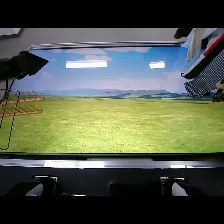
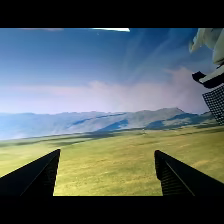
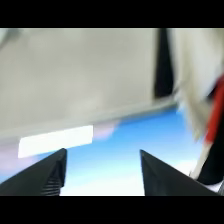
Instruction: Fold the clothes and pants, and hang the long-sleeved shirts on hangers.
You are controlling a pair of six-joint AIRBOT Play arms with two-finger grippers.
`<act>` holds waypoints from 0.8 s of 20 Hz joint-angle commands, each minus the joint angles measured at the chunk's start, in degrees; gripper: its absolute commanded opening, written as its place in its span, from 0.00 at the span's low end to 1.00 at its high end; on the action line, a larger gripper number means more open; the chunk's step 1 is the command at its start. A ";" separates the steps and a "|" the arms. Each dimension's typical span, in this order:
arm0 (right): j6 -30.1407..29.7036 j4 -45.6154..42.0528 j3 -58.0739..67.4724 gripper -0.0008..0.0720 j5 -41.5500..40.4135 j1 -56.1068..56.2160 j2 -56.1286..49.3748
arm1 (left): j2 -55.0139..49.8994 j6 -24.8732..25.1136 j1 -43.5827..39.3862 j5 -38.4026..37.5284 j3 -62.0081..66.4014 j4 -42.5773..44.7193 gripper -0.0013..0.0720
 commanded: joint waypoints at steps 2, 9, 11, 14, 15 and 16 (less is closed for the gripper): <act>-8.20 -13.51 0.00 0.38 24.57 17.84 -11.52 | 0.26 -0.04 0.07 -4.57 -0.07 12.28 0.50; -10.88 -13.73 -9.66 0.05 27.39 18.29 -14.58 | 0.37 0.00 0.07 -4.24 -12.13 22.40 0.04; -10.86 -13.62 -10.16 0.06 27.76 18.29 -14.58 | 0.37 0.00 0.07 -1.27 -14.47 22.38 0.05; -10.86 -13.70 -10.16 0.06 27.71 18.29 -14.58 | 0.31 0.13 0.09 0.50 -14.71 22.40 0.05; -10.84 -13.68 -10.16 0.06 27.71 18.29 -14.58 | 0.31 0.17 0.09 0.48 -14.73 22.38 0.05; -10.86 -13.70 -10.16 0.06 27.71 18.29 -14.58 | 0.31 0.17 0.07 0.48 -14.73 22.34 0.05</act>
